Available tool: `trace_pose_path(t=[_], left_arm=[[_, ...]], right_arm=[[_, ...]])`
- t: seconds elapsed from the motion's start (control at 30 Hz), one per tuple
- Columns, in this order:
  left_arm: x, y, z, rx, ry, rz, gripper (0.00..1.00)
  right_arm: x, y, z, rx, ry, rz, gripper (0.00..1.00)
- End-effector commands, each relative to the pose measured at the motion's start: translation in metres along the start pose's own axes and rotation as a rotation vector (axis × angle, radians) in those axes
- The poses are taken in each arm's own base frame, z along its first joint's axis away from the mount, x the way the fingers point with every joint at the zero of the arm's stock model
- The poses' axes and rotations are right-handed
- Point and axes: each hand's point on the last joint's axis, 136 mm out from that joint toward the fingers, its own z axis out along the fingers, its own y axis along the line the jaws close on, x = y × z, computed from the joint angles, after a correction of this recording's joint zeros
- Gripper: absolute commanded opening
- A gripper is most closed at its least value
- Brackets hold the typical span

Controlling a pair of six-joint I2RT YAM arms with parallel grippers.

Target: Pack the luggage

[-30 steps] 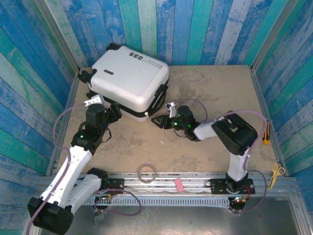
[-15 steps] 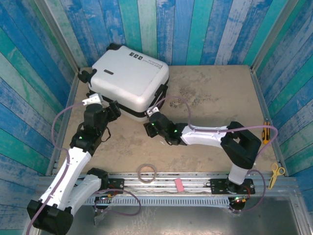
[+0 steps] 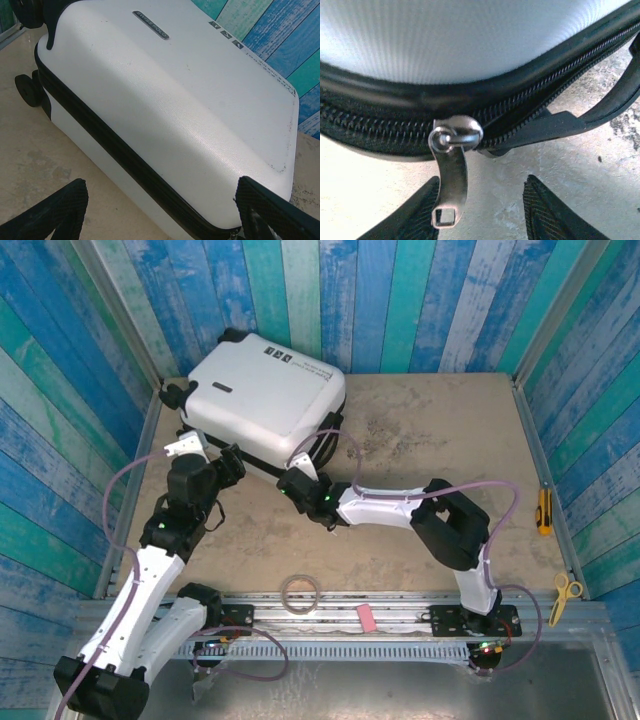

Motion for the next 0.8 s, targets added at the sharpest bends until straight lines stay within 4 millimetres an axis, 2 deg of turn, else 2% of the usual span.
trace_pose_path(t=[0.0, 0.1, 0.17, 0.23, 0.27, 0.33, 0.57, 0.67, 0.77], left_arm=[[-0.002, -0.001, -0.002, 0.009, -0.019, 0.011, 0.81], [-0.001, 0.000, -0.002, 0.008, -0.015, 0.012, 0.80], [-0.002, -0.001, -0.003, 0.010, -0.016, 0.015, 0.80], [-0.002, -0.002, -0.003, 0.016, -0.014, 0.024, 0.80], [-0.002, -0.003, -0.003, 0.019, -0.011, 0.029, 0.81], [-0.001, -0.004, -0.004, 0.023, -0.002, 0.037, 0.81], [0.007, -0.004, 0.002, 0.024, 0.035, 0.045, 0.80], [0.010, -0.004, 0.005, 0.020, 0.049, 0.047, 0.81], [0.012, -0.004, 0.006, 0.021, 0.058, 0.048, 0.80]], right_arm=[[-0.007, -0.002, 0.002, 0.063, -0.014, -0.019, 0.39], [-0.011, 0.004, 0.002, 0.050, -0.027, -0.039, 0.29], [-0.015, 0.016, -0.003, -0.040, -0.056, -0.062, 0.23], [-0.018, 0.023, -0.012, -0.124, -0.099, -0.071, 0.05], [-0.019, 0.023, -0.016, -0.163, -0.110, -0.065, 0.00], [-0.019, 0.026, -0.020, -0.288, -0.109, -0.051, 0.00], [-0.011, 0.009, -0.015, -0.733, -0.025, 0.060, 0.00], [-0.008, 0.001, -0.011, -0.842, -0.003, 0.091, 0.00], [-0.008, -0.007, -0.008, -0.875, -0.009, 0.104, 0.00]])
